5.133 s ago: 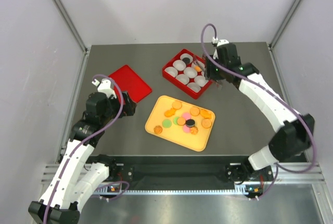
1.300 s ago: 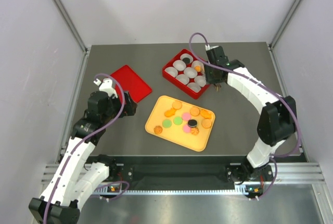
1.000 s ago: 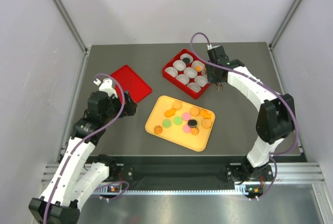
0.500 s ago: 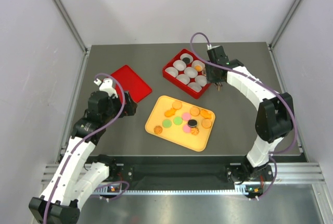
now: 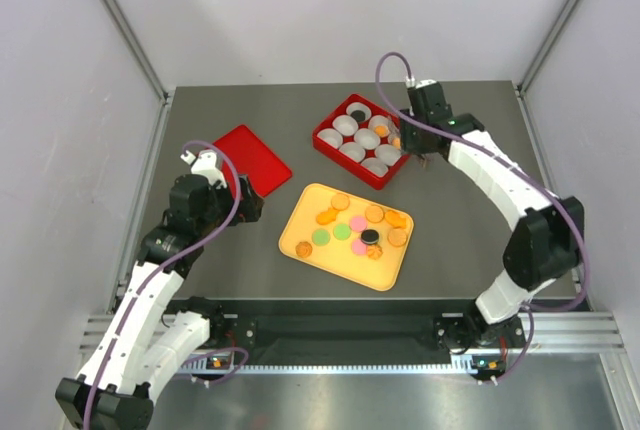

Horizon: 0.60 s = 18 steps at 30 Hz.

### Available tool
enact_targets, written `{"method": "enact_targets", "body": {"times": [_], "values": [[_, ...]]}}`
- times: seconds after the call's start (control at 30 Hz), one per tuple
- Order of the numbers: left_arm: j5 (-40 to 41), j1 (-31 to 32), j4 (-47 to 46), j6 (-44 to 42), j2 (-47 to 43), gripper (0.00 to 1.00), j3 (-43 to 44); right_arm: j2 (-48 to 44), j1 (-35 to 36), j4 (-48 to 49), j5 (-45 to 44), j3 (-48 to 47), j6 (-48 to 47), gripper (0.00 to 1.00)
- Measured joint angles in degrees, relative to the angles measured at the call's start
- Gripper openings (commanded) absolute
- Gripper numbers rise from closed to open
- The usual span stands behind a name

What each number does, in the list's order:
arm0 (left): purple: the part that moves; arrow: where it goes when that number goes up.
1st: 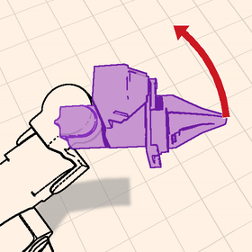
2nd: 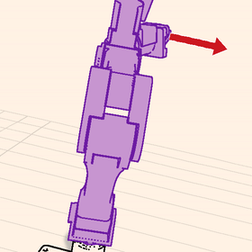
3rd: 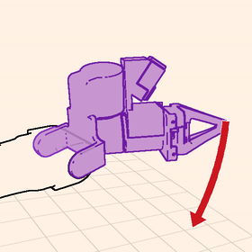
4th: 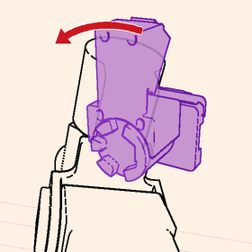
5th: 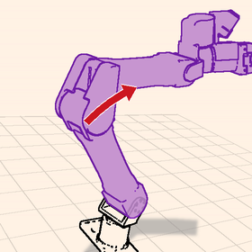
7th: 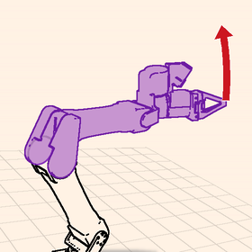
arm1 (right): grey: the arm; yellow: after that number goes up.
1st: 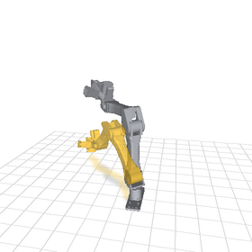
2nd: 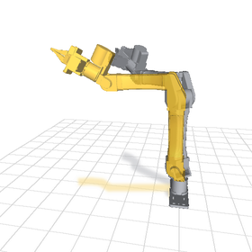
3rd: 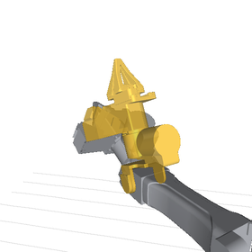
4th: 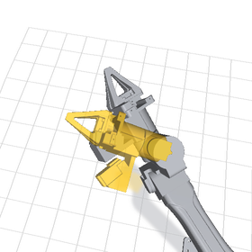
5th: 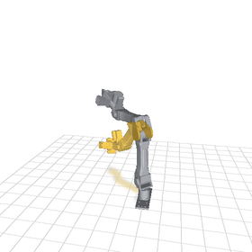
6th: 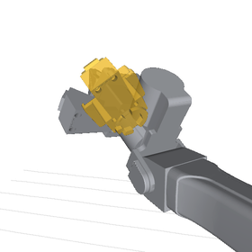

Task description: Pack the cookies

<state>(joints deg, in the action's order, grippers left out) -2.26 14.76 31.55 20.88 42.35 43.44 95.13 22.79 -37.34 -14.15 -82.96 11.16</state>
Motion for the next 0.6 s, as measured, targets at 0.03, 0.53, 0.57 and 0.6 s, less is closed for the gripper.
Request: {"method": "enact_targets", "body": {"times": [0.03,0.53,0.57,0.6], "values": [[0.02,0.00,0.00,0.00,0.07,0.99,0.00,-1.57,0.28,-0.20,0.35,0.02,0.00,0.47],[0.20,0.00,0.07,0.00,2.45,0.99,0.00,-31.98,22.97,-6.34,1.40,17.94,3.69,0.47],[0.20,0.00,0.07,0.00,2.51,0.98,0.00,-33.31,24.20,-7.50,1.36,19.32,4.44,0.47],[0.20,0.00,0.07,0.00,2.49,0.99,0.00,-34.42,25.16,-8.85,1.20,20.41,5.18,0.47]]}}
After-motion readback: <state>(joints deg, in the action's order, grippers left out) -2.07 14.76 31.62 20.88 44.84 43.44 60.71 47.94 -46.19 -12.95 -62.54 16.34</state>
